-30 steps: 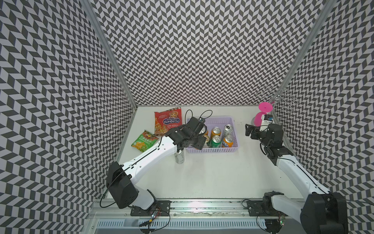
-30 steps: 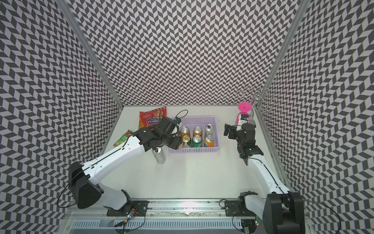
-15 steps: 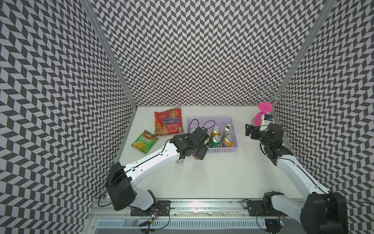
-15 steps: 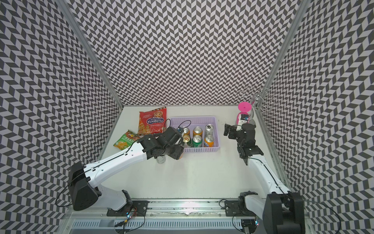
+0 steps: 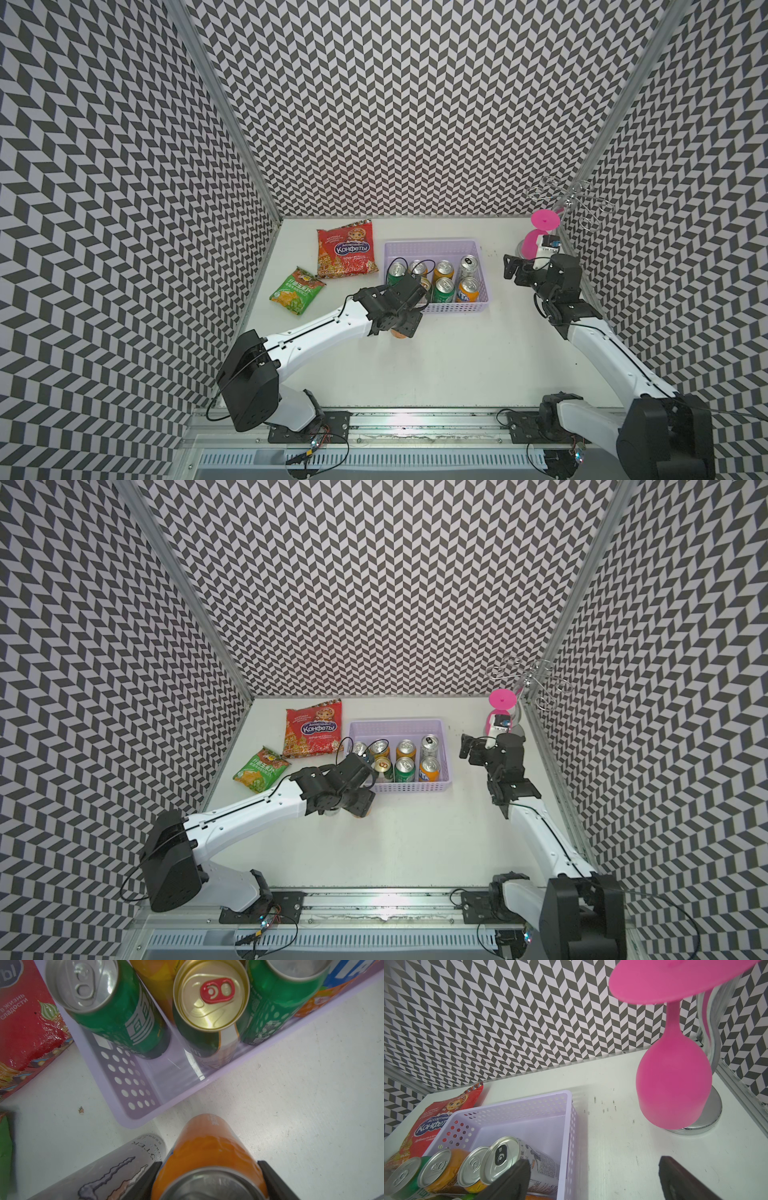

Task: Take out the drinks from the basket
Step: Place the drink at the center of the board.

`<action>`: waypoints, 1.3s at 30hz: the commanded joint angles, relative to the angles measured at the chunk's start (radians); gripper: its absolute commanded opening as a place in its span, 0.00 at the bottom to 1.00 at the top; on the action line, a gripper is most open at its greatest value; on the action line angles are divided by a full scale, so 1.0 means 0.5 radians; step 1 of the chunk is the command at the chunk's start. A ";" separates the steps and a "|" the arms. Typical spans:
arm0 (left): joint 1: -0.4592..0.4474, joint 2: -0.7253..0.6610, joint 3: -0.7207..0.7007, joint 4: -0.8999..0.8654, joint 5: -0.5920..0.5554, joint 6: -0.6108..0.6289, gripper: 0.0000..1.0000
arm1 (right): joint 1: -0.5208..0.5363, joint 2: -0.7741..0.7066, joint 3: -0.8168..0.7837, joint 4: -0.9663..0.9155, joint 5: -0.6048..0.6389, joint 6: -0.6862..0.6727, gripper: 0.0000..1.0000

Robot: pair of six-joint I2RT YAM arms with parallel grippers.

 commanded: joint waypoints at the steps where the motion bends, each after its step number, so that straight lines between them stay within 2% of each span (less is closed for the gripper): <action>1: -0.014 -0.008 -0.005 0.217 -0.087 -0.034 0.56 | -0.004 -0.041 -0.017 0.097 -0.006 0.002 1.00; 19: -0.012 0.105 -0.129 0.334 -0.121 -0.038 0.60 | -0.005 -0.032 -0.017 0.100 -0.013 -0.004 1.00; 32: -0.011 0.117 -0.150 0.350 -0.170 -0.032 0.74 | -0.004 -0.013 -0.017 0.105 -0.038 -0.004 1.00; 39: -0.011 0.074 -0.100 0.321 -0.203 0.006 0.83 | -0.005 0.021 -0.008 0.125 -0.139 -0.028 0.99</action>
